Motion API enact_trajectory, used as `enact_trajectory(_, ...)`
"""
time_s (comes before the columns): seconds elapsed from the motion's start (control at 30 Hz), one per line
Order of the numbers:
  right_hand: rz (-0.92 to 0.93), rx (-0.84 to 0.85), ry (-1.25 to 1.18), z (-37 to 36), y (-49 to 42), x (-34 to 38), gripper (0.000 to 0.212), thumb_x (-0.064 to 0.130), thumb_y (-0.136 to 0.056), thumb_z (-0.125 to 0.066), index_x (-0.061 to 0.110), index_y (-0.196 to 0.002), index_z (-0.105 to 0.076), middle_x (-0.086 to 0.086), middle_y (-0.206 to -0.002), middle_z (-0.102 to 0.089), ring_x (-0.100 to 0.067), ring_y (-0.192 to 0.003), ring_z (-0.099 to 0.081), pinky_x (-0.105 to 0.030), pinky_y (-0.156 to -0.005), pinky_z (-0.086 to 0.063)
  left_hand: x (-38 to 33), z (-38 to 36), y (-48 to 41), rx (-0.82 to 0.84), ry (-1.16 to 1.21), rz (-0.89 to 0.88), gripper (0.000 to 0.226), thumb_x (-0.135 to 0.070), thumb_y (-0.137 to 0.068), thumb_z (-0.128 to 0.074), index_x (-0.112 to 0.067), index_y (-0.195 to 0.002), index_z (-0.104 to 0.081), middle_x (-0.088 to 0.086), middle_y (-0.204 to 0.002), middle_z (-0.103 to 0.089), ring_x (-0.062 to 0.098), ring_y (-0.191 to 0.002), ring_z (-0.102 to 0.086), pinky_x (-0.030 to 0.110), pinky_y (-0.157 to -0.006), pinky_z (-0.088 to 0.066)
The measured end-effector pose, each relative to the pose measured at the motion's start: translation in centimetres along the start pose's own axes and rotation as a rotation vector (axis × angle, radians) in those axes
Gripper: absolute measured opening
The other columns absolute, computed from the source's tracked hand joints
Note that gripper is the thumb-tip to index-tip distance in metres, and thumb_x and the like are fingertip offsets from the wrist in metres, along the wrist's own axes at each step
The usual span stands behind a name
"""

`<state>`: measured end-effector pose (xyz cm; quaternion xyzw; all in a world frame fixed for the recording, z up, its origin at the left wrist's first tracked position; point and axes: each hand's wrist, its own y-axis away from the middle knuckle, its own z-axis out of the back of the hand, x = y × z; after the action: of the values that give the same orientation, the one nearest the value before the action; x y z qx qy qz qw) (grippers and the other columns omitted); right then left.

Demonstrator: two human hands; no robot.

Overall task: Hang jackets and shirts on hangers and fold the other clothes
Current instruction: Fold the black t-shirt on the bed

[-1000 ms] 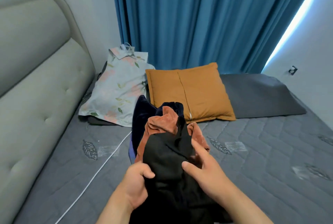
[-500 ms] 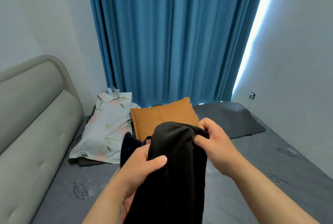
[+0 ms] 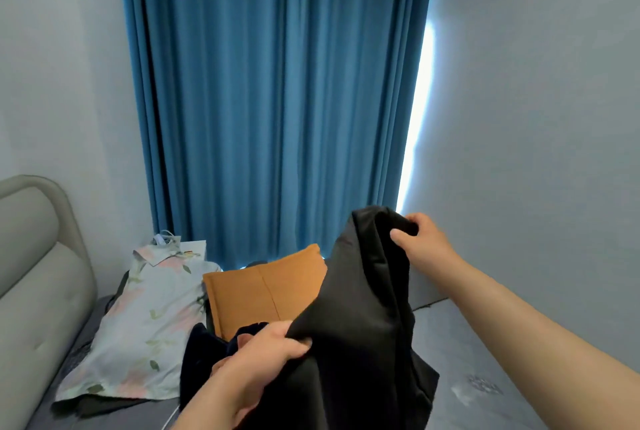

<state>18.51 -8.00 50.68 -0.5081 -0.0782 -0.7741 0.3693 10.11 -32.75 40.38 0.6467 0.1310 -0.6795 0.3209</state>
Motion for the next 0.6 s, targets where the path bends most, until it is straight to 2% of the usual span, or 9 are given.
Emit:
enact_trajectory(0.13, 0.094, 0.014, 0.089, -1.5, 5.7, -0.6, 0.025, 0.030, -0.083, -0.062, 0.027, -0.109, -0.059, 0.011, -0.104, -0.060, -0.008, -0.100, -0.058, -0.028, -0.088, -0.046, -4.7, -0.5, -2.9, -0.210, 0.264, 0.037, 0.019, -0.009, -0.094, -0.054, -0.004, -0.108, -0.066, 0.014, -0.096, -0.073, 0.029, -0.092, -0.068, 0.036, -0.083, -0.053)
enact_trajectory(0.2, 0.119, 0.094, 0.025, -2.8, 10.1, -0.5, 0.003, 0.027, -0.084, -0.065, 0.030, -0.085, -0.067, 0.012, -0.086, -0.067, 0.002, -0.083, -0.060, -0.022, -0.078, -0.047, -7.3, -1.2, -3.5, -0.230, 0.447, 0.072, 0.019, -0.006, -0.096, -0.049, 0.001, -0.109, -0.061, 0.015, -0.092, -0.068, 0.027, -0.083, -0.064, 0.035, -0.075, -0.052)
enact_trajectory(0.27, 0.111, 0.160, -0.019, -3.9, 13.6, -0.3, 0.007, 0.041, -0.077, -0.067, 0.034, -0.077, -0.068, 0.013, -0.081, -0.068, 0.001, -0.076, -0.061, -0.023, -0.074, -0.050, -9.8, -1.5, -4.2, -0.233, 0.595, 0.060, 0.023, 0.002, -0.094, -0.044, 0.008, -0.112, -0.057, 0.020, -0.098, -0.066, 0.031, -0.083, -0.064, 0.037, -0.071, -0.054)
enact_trajectory(0.33, 0.107, 0.150, -0.021, -4.6, 15.1, -0.3, 0.027, 0.064, -0.062, -0.060, 0.047, -0.082, -0.066, 0.021, -0.093, -0.064, 0.006, -0.093, -0.059, -0.021, -0.084, -0.049, -11.8, -1.8, -4.5, -0.229, 0.664, 0.028, 0.025, 0.005, -0.090, -0.042, 0.013, -0.110, -0.054, 0.024, -0.103, -0.063, 0.033, -0.088, -0.061, 0.041, -0.074, -0.053)
enact_trajectory(0.4, 0.089, 0.174, 0.076, -5.0, 15.4, 0.0, 0.064, 0.075, -0.051, -0.050, 0.053, -0.111, -0.053, 0.031, -0.123, -0.049, 0.012, -0.119, -0.044, -0.021, -0.102, -0.040, -13.9, -2.3, -4.1, -0.261, 0.684, -0.035, 0.011, 0.007, -0.091, -0.042, 0.006, -0.091, -0.053, 0.018, -0.087, -0.056, 0.029, -0.076, -0.055, 0.039, -0.065, -0.051)
enact_trajectory(0.47, 0.039, 0.149, 0.147, -5.3, 15.2, 0.8, 0.103, 0.075, -0.050, -0.053, 0.040, -0.144, -0.029, 0.024, -0.143, -0.028, -0.001, -0.139, -0.024, -0.027, -0.112, -0.030, -15.9, -2.9, -3.2, -0.260, 0.672, -0.118, 0.013, 0.007, -0.092, -0.047, -0.001, -0.082, -0.052, 0.012, -0.077, -0.050, 0.025, -0.068, -0.051, 0.037, -0.060, -0.049)
enact_trajectory(0.5, 0.018, 0.126, 0.155, -5.4, 14.9, 1.2, 0.107, 0.072, -0.052, -0.057, 0.038, -0.147, -0.021, 0.023, -0.142, -0.026, -0.006, -0.140, -0.022, -0.028, -0.111, -0.029, -16.7, -3.1, -2.6, -0.243, 0.650, -0.151, 0.011, 0.006, -0.091, -0.051, -0.001, -0.083, -0.053, 0.011, -0.077, -0.051, 0.025, -0.068, -0.052, 0.037, -0.060, -0.050)
enact_trajectory(0.57, -0.001, 0.045, 0.135, -5.1, 13.7, 1.1, 0.087, 0.059, -0.063, -0.064, 0.041, -0.139, -0.027, 0.023, -0.130, -0.037, -0.010, -0.132, -0.036, -0.029, -0.106, -0.037, -18.1, -3.3, -1.3, -0.214, 0.551, -0.217, 0.005, 0.002, -0.089, -0.059, -0.002, -0.088, -0.057, 0.012, -0.079, -0.058, 0.025, -0.072, -0.059, 0.038, -0.064, -0.054)
enact_trajectory(0.6, 0.016, 0.027, 0.129, -4.7, 13.0, 1.0, 0.062, 0.048, -0.072, -0.065, 0.042, -0.127, -0.039, 0.022, -0.120, -0.048, -0.009, -0.120, -0.047, -0.030, -0.100, -0.044, -18.6, -3.1, -0.9, -0.230, 0.458, -0.255, 0.005, 0.000, -0.088, -0.064, -0.002, -0.089, -0.059, 0.012, -0.082, -0.062, 0.025, -0.074, -0.064, 0.038, -0.066, -0.056)
